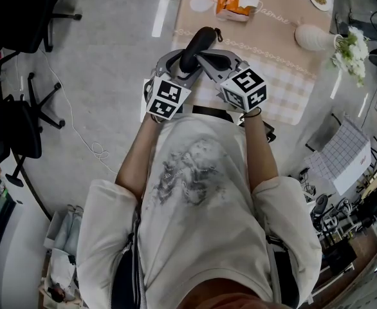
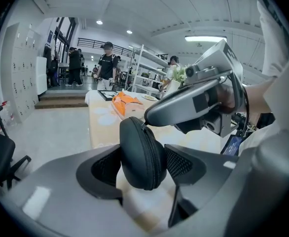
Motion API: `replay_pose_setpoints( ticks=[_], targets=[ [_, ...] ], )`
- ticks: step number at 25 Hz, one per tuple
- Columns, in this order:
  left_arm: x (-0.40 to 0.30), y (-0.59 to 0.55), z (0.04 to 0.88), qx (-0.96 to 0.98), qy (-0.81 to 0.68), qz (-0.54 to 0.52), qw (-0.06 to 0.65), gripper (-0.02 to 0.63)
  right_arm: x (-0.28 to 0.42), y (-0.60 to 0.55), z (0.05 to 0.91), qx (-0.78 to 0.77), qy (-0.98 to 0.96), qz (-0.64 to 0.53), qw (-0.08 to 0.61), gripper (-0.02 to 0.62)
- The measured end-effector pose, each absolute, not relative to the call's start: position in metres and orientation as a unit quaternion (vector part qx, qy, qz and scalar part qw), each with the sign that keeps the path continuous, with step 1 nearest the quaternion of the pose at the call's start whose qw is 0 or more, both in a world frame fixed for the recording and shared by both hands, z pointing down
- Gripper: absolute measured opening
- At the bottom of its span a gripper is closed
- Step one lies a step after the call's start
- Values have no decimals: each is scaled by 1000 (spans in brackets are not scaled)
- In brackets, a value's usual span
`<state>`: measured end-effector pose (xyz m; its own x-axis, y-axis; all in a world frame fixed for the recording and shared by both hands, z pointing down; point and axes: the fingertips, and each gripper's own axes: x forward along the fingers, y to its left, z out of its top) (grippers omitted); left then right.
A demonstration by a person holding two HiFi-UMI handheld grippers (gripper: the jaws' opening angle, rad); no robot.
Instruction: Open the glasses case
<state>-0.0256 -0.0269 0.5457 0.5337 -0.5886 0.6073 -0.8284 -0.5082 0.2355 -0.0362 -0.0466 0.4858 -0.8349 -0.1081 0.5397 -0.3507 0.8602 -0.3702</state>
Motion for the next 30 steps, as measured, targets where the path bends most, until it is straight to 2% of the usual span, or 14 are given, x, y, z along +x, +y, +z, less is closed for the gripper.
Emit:
replay_pose_setpoints(
  ticks=[30],
  targets=[
    [-26,-16,546,846,-412,226,251,285,-26,-66,496,148,-923,234,268,15]
  ],
)
